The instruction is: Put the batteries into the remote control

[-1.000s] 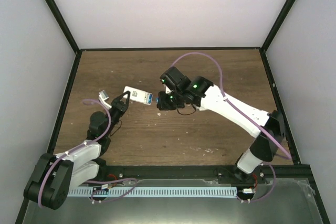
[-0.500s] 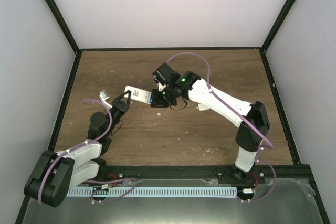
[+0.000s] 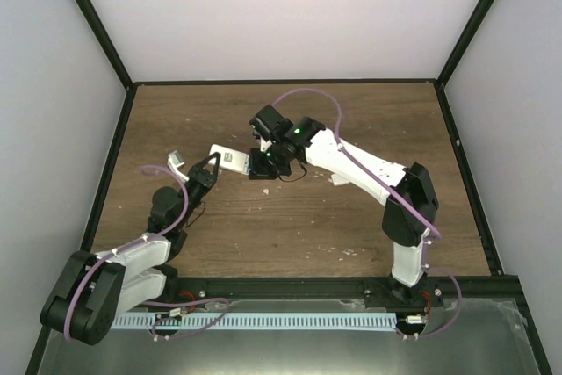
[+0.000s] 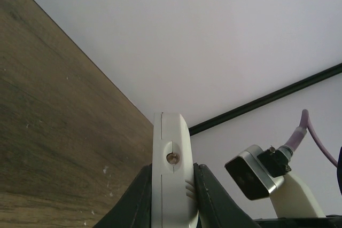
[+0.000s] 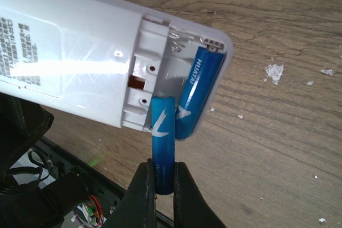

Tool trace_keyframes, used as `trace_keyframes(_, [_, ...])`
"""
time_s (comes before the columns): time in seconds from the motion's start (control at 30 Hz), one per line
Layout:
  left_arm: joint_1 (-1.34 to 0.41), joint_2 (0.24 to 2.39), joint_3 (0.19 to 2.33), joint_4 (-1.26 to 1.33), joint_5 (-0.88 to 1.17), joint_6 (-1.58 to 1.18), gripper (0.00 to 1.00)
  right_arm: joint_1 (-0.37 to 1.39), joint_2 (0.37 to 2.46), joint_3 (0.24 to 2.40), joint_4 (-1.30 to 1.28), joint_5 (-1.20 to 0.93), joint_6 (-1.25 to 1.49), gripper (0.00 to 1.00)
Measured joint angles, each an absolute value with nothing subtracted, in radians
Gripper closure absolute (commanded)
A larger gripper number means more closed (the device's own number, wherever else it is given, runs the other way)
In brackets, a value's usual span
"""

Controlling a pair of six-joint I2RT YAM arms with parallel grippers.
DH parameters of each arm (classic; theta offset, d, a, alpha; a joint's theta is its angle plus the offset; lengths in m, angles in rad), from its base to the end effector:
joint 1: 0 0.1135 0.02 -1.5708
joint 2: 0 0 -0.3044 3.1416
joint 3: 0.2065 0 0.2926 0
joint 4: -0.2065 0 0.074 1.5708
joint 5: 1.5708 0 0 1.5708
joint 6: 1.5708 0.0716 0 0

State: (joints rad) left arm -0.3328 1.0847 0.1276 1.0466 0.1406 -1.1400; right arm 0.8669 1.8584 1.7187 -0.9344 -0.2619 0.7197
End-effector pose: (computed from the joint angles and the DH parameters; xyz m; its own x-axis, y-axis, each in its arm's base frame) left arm 0.2198 -0.0866 0.1960 -0.3785 -0.8211 -0.4273 0.2669 0.3452 -0.8998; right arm 0.2878 0.3676 0.2991 -0.9659 -0.1539 -0.2083 -0.2387 0.8411 0.4853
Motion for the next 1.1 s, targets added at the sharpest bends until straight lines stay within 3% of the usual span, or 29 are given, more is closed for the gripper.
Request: trace_keyframes(1.1, [-0.332,1.092,0.13,0.999,0.08,-1.168,1.0,0.852,2.046,1.971,-1.064,-0.243,0.696,0.96])
